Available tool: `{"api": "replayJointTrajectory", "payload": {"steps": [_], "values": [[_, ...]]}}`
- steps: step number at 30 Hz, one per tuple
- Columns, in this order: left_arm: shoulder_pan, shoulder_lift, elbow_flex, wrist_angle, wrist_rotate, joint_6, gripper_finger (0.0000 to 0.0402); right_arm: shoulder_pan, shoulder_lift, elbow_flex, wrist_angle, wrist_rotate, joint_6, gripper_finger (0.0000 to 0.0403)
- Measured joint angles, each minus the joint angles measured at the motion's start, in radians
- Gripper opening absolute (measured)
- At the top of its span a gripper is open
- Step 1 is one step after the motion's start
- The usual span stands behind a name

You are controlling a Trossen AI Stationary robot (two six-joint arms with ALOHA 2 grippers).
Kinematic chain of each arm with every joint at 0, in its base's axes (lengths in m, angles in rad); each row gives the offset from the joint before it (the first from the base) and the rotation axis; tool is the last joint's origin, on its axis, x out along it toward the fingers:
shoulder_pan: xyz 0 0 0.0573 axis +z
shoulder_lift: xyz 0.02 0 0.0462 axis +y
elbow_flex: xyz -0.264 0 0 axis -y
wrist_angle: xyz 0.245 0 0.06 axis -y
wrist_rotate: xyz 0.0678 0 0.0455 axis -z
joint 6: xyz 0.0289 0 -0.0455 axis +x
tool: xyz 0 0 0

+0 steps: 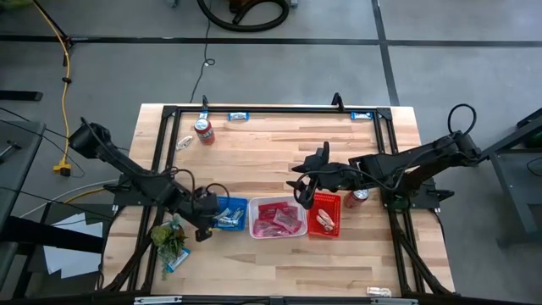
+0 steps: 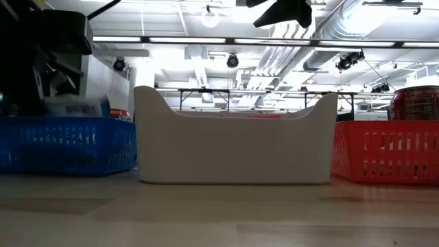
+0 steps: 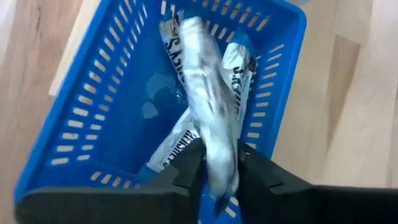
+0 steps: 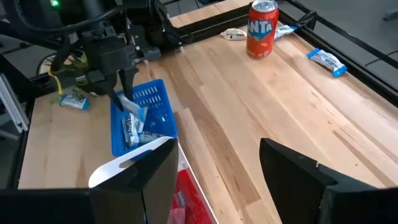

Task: Sort candy
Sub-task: Put the white chocolate into the blue bin

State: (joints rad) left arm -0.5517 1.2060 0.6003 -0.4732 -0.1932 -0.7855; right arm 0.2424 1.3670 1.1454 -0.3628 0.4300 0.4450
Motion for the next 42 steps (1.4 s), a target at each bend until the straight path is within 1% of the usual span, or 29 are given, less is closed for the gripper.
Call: {"api": "replayJointTrajectory", "payload": {"steps": [5,7,12,14,16,20,23,25,27,30,33,38,42], "values": [[0.038,-0.03,0.0,-0.002,0.045,0.06,0.0121,0.0,0.0,0.0,-0.007,-0.002,0.0,0.022],[0.051,-0.042,0.018,-0.03,0.054,0.072,0.0147,0.0,0.0,0.0,-0.007,-0.003,0.0,0.022],[0.069,-0.067,0.134,-0.161,0.054,0.08,0.0209,0.0,0.0,0.0,-0.008,-0.003,0.0,0.022],[0.06,-0.07,0.194,-0.191,0.057,0.07,0.0226,0.0,0.0,0.0,-0.01,-0.003,0.0,0.022],[0.033,-0.07,0.248,-0.211,0.083,0.059,0.0238,0.0,0.0,0.0,-0.012,-0.003,0.0,0.022],[-0.054,-0.02,0.33,-0.247,0.145,-0.018,0.0242,0.0,0.0,0.0,-0.014,-0.003,-0.02,0.022],[-0.144,0.066,0.378,-0.287,0.191,-0.128,0.0242,0.0,0.0,0.0,-0.015,-0.003,-0.027,0.022],[-0.207,0.144,0.412,-0.319,0.221,-0.232,0.0243,0.0,0.0,0.0,-0.015,-0.003,-0.027,0.022],[-0.268,0.233,0.452,-0.392,0.253,-0.383,0.0242,0.0,0.0,0.0,-0.016,-0.003,-0.027,0.022],[-0.344,0.37,0.509,-0.534,0.35,-0.587,0.0237,0.0,0.0,0.0,-0.029,-0.003,-0.027,0.022],[-0.396,0.465,0.552,-0.569,0.417,-0.732,0.0233,0.0,0.0,0.0,-0.053,-0.003,-0.027,0.022],[-0.432,0.569,0.619,-0.569,0.394,-0.861,0.0232,-0.007,0.001,0.0,-0.083,-0.003,-0.034,0.022],[-0.433,0.624,0.64,-0.568,0.389,-0.859,0.0232,-0.007,0.001,0.0,-0.083,-0.002,-0.035,0.022]]}}
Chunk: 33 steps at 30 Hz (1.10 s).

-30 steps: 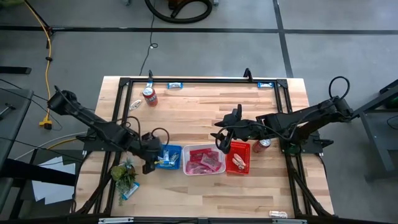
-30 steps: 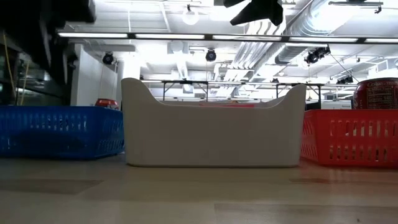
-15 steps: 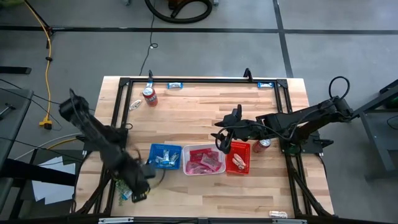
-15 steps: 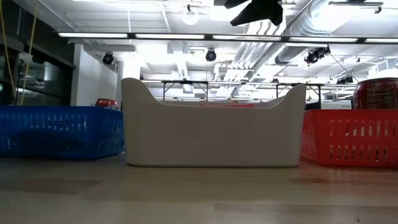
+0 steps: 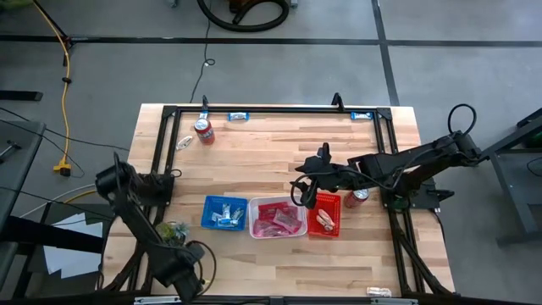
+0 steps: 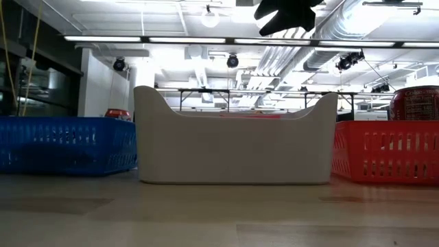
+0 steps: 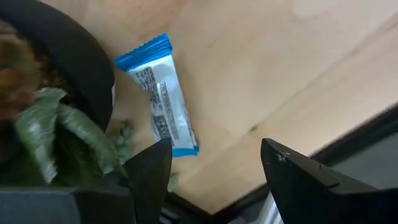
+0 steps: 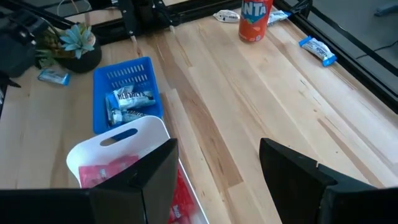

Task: Sort candy
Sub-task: Put the white chocolate into the blue bin

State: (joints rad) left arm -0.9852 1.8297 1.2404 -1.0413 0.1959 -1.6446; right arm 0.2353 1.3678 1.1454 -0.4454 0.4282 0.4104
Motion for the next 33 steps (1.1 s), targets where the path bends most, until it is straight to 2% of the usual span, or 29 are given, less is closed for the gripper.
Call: {"api": "replayJointTrajectory", "payload": {"steps": [13,17,22,33], "values": [[-0.007,0.07,0.0,-0.036,-0.051,0.022,0.0232,0.0,0.0,0.0,0.0,0.0,0.022,0.022],[-0.018,0.07,-0.006,-0.082,-0.051,-0.025,0.0232,0.0,0.0,0.0,0.0,-0.001,0.035,0.022],[-0.024,0.069,-0.036,-0.022,0.001,-0.056,0.0232,0.0,0.0,0.0,-0.001,0.0,0.035,0.022],[-0.024,0.072,-0.036,0.023,-0.006,-0.073,0.022,0.0,0.0,0.0,-0.006,0.0,0.035,0.022]]}}
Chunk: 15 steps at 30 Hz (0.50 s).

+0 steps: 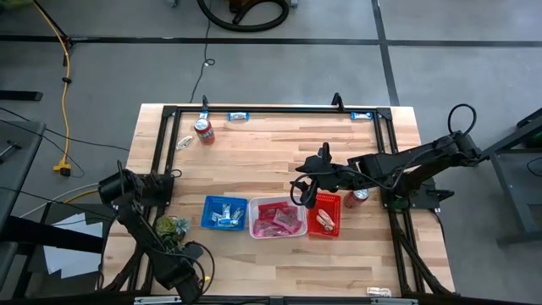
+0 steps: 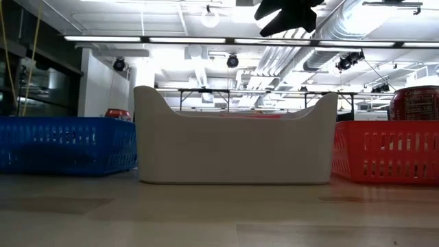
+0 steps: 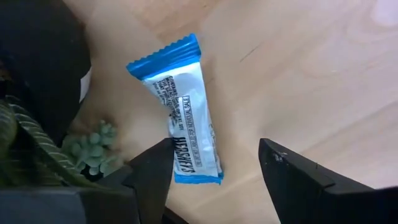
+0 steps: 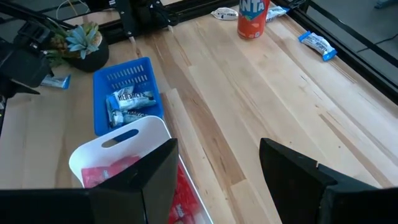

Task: Sort candy
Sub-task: Put the white chocolate into the blue bin

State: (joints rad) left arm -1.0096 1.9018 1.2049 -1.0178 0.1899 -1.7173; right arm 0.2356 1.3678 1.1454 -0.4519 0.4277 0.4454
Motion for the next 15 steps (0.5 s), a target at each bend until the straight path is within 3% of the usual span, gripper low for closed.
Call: {"api": "replayJointTrajectory", "payload": {"steps": [6,12,15], "values": [[0.0,0.0,0.0,0.067,0.004,0.017,0.0165,0.0,0.0,0.0,0.0,0.0,0.0,0.022],[0.0,0.0,0.019,0.173,-0.037,0.133,0.0036,0.0,0.0,0.0,0.0,-0.01,0.0,0.022],[0.0,-0.016,0.041,0.167,-0.105,0.216,0.0013,0.0,0.0,0.0,0.0,-0.057,-0.001,0.022]]}}
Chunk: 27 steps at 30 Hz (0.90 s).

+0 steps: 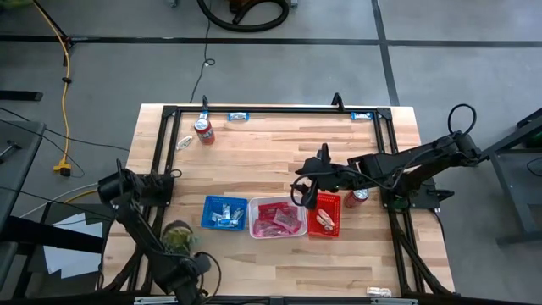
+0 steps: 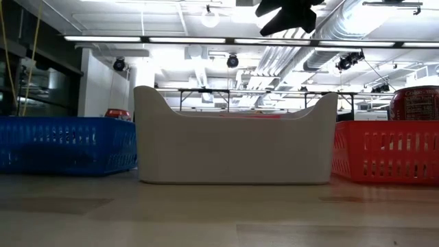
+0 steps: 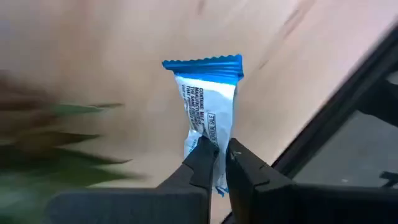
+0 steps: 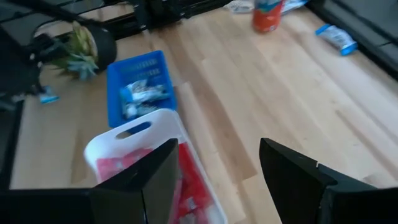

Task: Sort candy
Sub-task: Put the white chocolate into the blue bin

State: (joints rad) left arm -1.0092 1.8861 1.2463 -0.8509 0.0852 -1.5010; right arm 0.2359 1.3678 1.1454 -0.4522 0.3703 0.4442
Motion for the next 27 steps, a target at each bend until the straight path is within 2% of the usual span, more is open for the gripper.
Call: {"api": "replayJointTrajectory", "payload": {"steps": [4,9,12,16,20,24,27], "values": [[0.013,-0.082,0.014,-0.056,-0.121,0.104,0.0009,0.0,0.0,0.0,0.0,-0.044,-0.017,0.022],[0.06,-0.237,0.013,-0.141,-0.318,0.209,0.0002,0.0,0.0,0.0,0.0,-0.049,-0.024,0.022],[0.095,-0.317,0.013,-0.197,-0.397,0.247,0.0,0.0,0.0,0.0,0.0,-0.049,-0.026,0.022],[0.146,-0.411,0.013,-0.24,-0.469,0.337,0.0,0.0,0.0,0.0,0.001,-0.049,-0.026,0.022],[0.2,-0.48,0.013,-0.235,-0.541,0.529,0.0,0.0,0.0,0.0,0.003,-0.049,-0.026,0.022],[0.258,-0.519,0.013,-0.226,-0.542,0.762,0.0,0.0,-0.017,0.0,0.0,-0.049,-0.026,0.022],[0.294,-0.546,-0.009,-0.217,-0.534,0.872,0.0,0.0,-0.055,0.0,0.0,-0.049,-0.026,0.022]]}}
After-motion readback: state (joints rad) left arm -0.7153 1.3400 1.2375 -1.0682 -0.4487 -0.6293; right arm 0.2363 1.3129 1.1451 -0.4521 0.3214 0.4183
